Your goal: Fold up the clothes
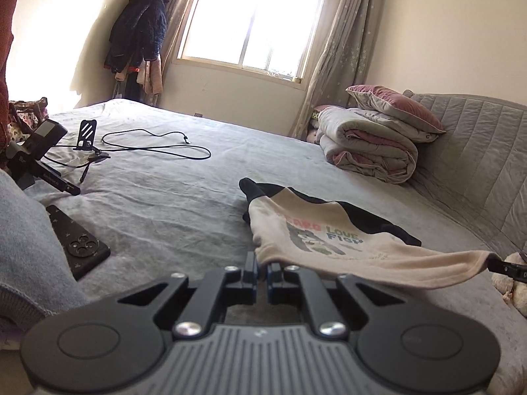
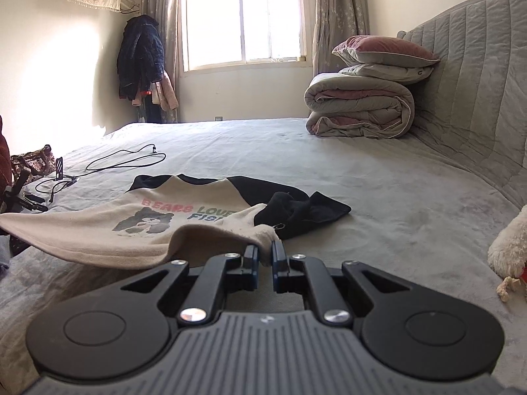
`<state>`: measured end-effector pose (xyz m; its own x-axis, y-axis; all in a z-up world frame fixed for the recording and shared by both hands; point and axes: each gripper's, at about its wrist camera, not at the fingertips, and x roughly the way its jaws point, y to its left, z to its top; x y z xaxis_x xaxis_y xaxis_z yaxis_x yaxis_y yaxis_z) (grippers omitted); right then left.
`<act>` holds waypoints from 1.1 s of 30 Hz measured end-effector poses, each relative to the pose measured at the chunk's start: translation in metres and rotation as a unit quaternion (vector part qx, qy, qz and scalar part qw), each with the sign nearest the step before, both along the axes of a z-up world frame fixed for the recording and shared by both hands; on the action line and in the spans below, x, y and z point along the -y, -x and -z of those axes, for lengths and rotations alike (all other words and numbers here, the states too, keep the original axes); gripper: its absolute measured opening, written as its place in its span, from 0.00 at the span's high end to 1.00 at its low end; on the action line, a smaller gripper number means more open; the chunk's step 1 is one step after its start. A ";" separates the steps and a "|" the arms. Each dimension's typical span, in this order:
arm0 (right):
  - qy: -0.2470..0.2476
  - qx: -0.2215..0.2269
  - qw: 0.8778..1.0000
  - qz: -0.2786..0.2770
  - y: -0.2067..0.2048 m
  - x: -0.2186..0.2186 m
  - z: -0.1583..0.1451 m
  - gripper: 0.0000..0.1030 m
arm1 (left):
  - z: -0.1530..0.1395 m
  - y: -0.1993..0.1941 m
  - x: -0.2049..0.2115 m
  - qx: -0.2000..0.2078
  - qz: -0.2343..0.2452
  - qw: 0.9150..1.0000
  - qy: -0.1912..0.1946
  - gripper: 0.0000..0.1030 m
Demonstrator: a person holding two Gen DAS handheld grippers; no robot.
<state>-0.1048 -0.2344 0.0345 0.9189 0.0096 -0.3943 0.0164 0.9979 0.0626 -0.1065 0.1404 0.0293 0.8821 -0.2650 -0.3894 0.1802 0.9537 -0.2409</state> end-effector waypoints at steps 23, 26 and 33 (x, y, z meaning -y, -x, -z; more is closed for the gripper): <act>-0.116 -0.151 0.982 0.010 -0.060 0.026 0.045 0.91 | 0.043 -0.059 -0.005 -0.183 -0.022 0.981 0.059 0.95; -0.123 -0.156 0.980 0.021 -0.074 0.026 0.051 0.91 | 0.049 -0.075 -0.005 -0.194 -0.041 0.977 0.083 0.95; -0.136 -0.186 0.972 0.039 -0.094 0.023 0.064 0.83 | 0.059 -0.093 -0.006 -0.228 -0.072 0.962 0.130 0.94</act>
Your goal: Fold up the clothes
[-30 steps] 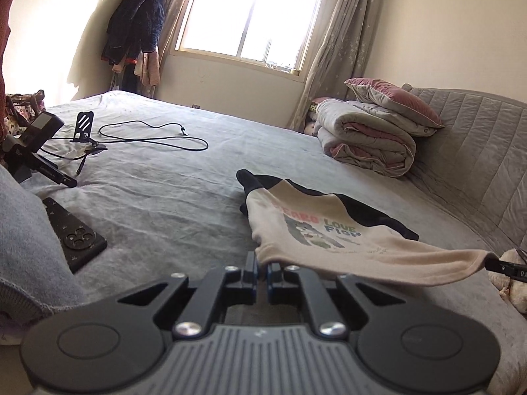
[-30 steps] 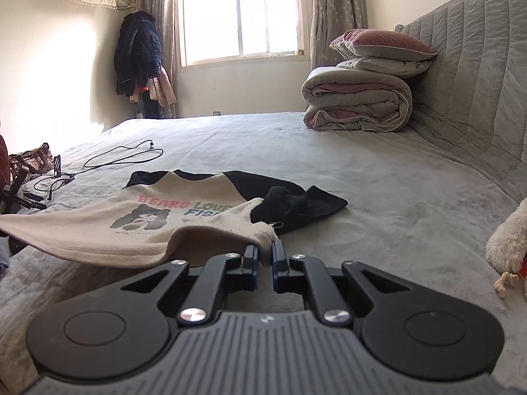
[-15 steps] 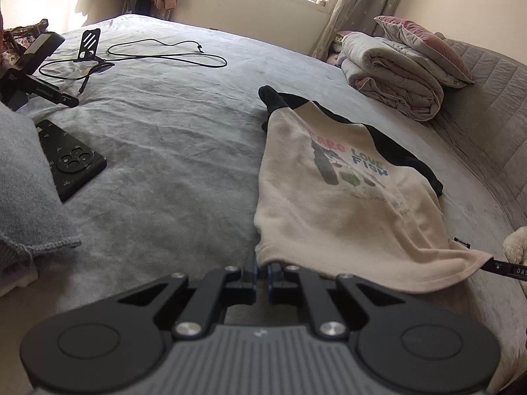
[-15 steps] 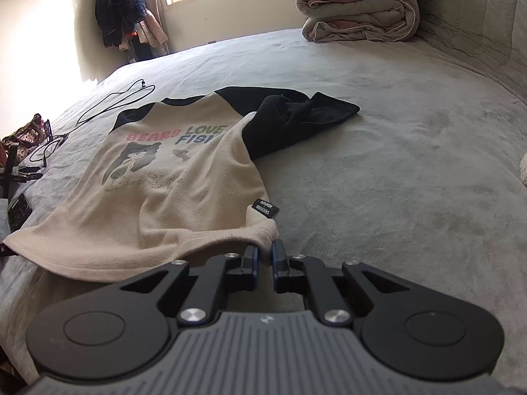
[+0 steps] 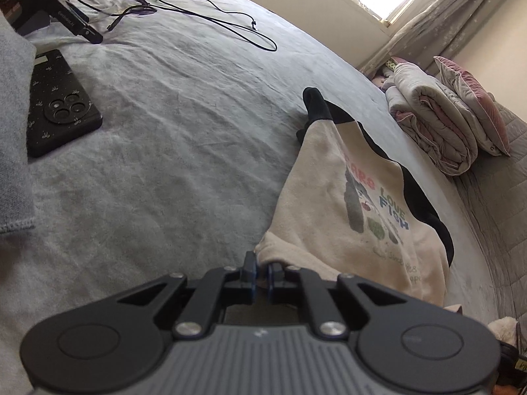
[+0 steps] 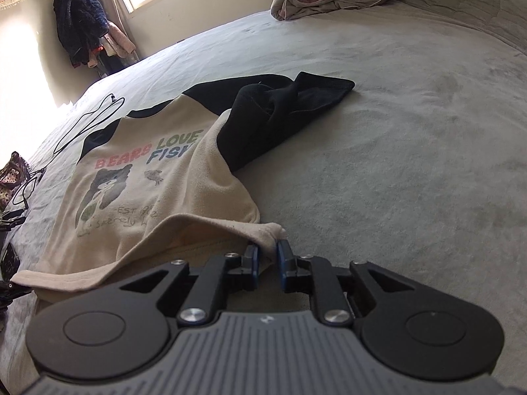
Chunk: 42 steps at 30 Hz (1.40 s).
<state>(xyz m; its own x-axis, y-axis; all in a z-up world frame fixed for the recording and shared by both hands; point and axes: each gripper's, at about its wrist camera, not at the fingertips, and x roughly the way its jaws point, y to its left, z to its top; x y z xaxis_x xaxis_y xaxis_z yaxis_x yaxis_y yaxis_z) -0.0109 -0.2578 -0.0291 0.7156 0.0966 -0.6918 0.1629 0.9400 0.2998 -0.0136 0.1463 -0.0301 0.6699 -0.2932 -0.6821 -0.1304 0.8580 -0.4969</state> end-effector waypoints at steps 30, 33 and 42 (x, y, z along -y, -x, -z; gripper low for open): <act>-0.047 0.028 0.998 -0.022 0.033 0.006 -0.019 0.62 | -0.012 0.011 -0.010 0.028 -0.023 0.998 0.053 0.94; -0.035 0.024 0.999 -0.018 0.031 0.003 -0.016 0.62 | -0.012 0.012 -0.011 0.030 -0.028 0.998 0.056 0.94; -0.007 0.005 1.000 -0.010 0.028 -0.004 -0.006 0.63 | -0.014 0.013 -0.013 0.035 -0.036 0.997 0.063 0.94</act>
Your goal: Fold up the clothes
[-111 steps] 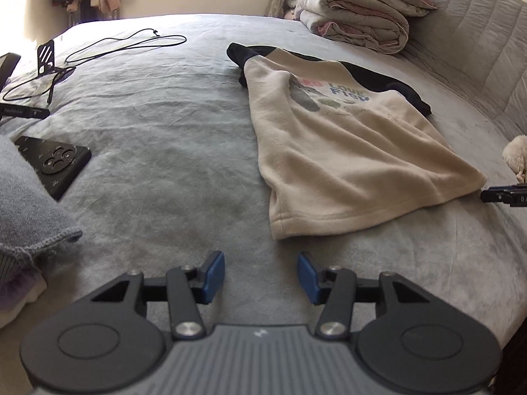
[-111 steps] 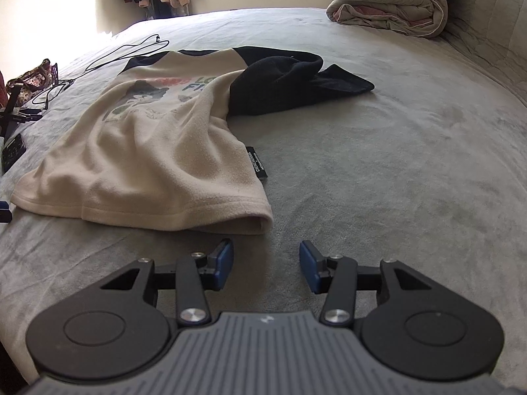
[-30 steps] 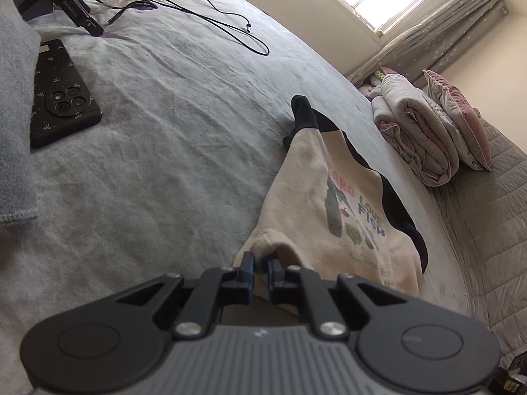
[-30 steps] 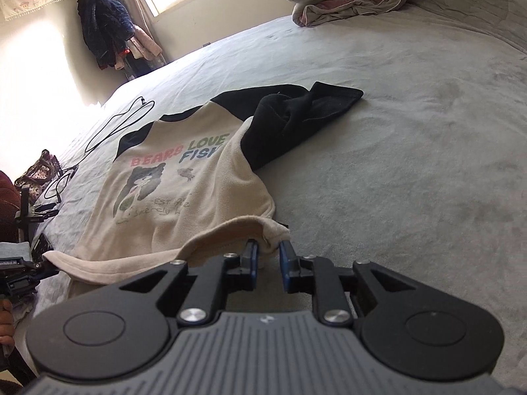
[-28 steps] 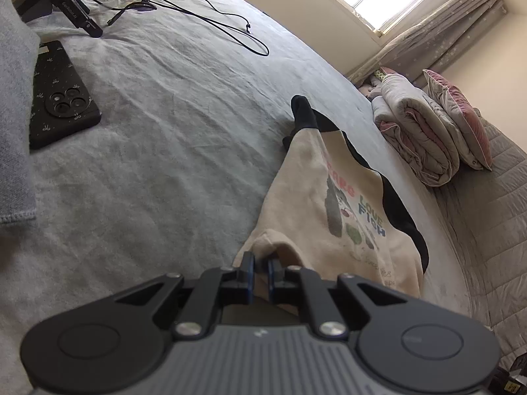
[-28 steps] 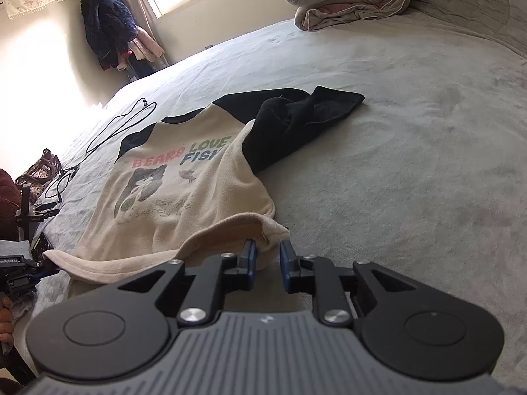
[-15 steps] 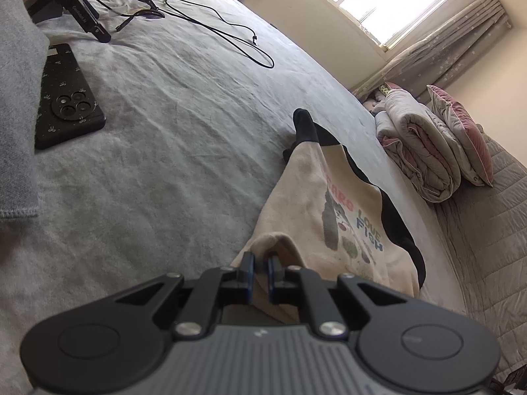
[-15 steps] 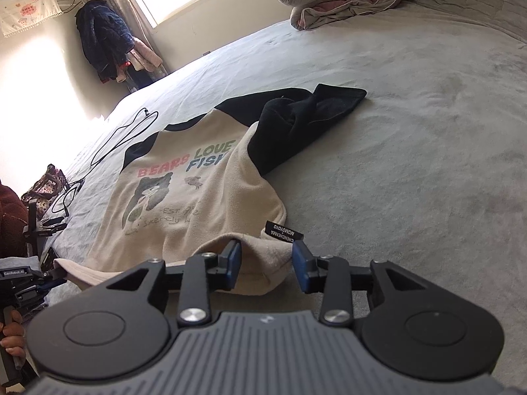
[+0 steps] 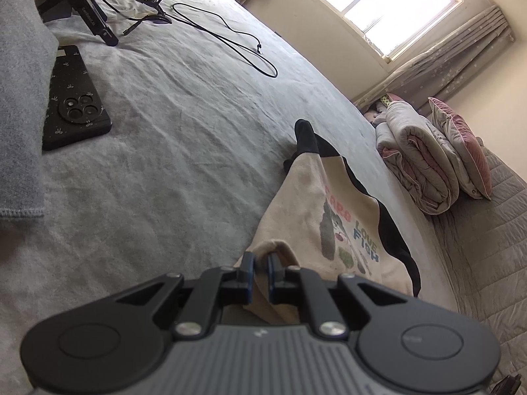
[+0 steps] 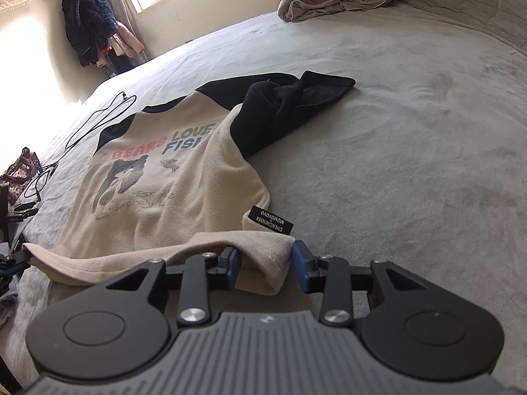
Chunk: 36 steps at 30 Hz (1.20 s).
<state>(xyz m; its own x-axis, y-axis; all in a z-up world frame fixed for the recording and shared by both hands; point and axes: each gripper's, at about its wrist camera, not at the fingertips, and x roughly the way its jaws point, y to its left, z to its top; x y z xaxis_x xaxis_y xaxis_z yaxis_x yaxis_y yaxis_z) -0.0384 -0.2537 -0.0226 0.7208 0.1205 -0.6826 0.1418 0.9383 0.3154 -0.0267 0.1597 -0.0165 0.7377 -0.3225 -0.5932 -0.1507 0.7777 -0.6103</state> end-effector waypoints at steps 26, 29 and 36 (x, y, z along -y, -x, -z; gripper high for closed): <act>0.006 0.001 1.000 0.009 0.021 0.005 -0.005 0.90 | -0.002 0.007 0.006 0.002 -0.010 1.000 -0.014 0.86; 0.008 0.003 1.000 0.007 0.027 0.004 -0.008 0.90 | -0.003 0.013 0.004 0.003 -0.006 1.000 -0.018 0.82; 0.010 -0.001 1.000 0.003 0.033 0.008 -0.005 0.90 | -0.005 0.021 0.000 0.004 0.010 0.999 -0.031 0.71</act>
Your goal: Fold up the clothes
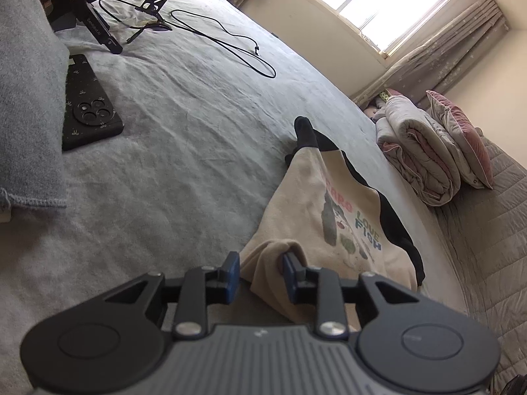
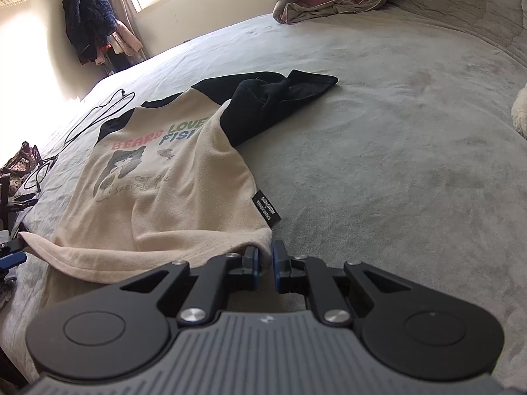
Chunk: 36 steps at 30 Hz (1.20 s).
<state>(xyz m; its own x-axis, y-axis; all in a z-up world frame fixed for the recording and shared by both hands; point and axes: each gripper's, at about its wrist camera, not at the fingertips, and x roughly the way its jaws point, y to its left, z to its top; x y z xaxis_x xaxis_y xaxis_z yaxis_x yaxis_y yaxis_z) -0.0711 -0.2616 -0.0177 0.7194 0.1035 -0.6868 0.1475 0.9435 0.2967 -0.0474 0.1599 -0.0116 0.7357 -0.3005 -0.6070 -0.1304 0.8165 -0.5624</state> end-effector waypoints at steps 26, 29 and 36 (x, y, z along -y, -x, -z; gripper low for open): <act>0.026 0.054 0.998 0.000 0.013 0.002 -0.031 0.93 | -0.025 0.033 0.044 0.043 0.058 0.965 -0.252 0.95; 0.048 0.076 0.996 -0.008 0.026 -0.001 -0.050 0.94 | -0.036 0.051 0.048 0.065 0.080 0.955 -0.279 0.95; 0.143 0.079 0.986 -0.045 0.056 -0.015 -0.052 0.94 | -0.043 0.086 0.052 0.082 0.121 0.935 -0.322 0.95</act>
<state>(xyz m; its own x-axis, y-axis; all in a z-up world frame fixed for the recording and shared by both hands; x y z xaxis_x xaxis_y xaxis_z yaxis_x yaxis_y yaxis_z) -0.1271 -0.2464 0.0348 0.8170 -0.0098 -0.5765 0.0332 0.9990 0.0301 -0.1332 0.1078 0.0314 0.7923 -0.0809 -0.6047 0.1469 0.9873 0.0603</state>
